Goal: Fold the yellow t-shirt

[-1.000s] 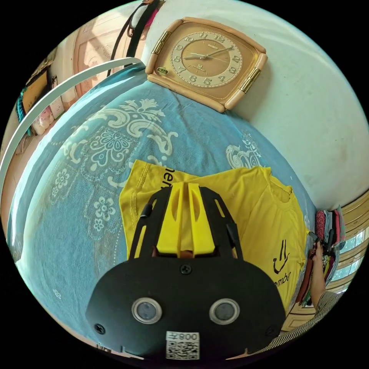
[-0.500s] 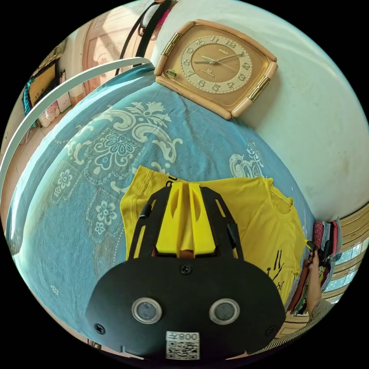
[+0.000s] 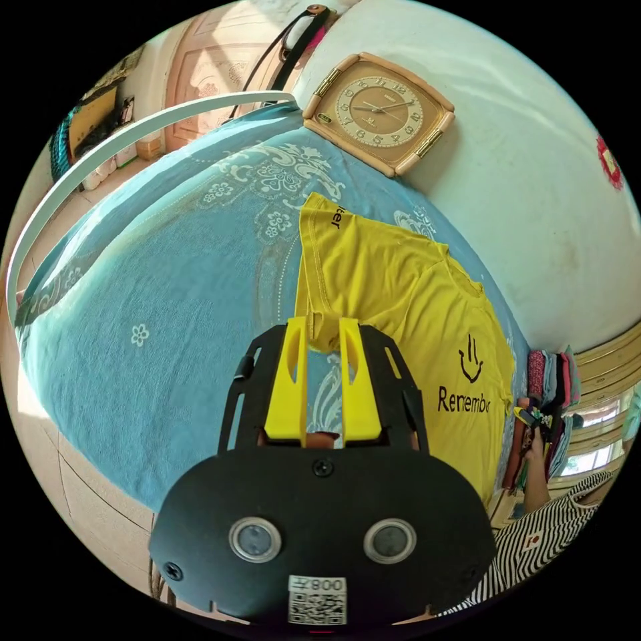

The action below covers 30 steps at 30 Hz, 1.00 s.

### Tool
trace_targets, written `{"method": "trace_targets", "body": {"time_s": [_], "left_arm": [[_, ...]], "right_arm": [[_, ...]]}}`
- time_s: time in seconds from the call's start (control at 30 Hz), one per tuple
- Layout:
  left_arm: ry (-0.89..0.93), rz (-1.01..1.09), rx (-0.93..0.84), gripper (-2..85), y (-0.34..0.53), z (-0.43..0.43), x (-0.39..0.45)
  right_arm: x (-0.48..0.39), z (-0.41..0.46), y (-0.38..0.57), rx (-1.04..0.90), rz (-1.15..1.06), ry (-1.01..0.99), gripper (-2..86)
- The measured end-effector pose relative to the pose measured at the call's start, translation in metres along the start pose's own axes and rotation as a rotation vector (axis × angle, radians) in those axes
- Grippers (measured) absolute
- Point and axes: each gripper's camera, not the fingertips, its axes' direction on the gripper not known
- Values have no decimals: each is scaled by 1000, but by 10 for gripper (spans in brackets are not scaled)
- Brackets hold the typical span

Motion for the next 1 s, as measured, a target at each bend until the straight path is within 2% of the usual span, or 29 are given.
{"method": "trace_targets", "body": {"time_s": [0.07, 0.2, 0.37, 0.43, 0.47, 0.6, 0.73, 0.8, 0.9, 1.0], "left_arm": [[-39, -16, -46, 61, 3, 7, -3], [-60, -4, -65, 35, -4, -2, -1], [-42, -2, 27, 32, -5, -27, 0], [-65, -8, -42, 35, -5, -17, -2], [-81, -2, -70, 39, -5, -12, -2], [16, -67, 70, 57, 1, -40, -4], [9, -42, 200, 56, -2, -67, 15], [45, 16, 243, 50, -16, -69, 42], [132, 157, 180, 35, -50, -44, 91], [200, 265, 124, 16, -91, -3, 149]], "right_arm": [[-5, 11, -1, -30, 2, -35, 78], [-18, 11, -6, -82, -20, 72, 23], [-24, -7, -7, -64, -42, 134, 8], [-26, 6, -7, -121, -43, 120, 8], [-26, 4, -5, -91, -30, 100, 9], [-19, -23, 4, 10, 72, 39, 18], [-25, -54, 4, 151, 132, 83, 16], [-48, -59, -17, 227, 79, 12, 14], [-111, -40, -68, 243, -92, -78, 10], [-189, -1, -125, 215, -239, -34, 4]]}}
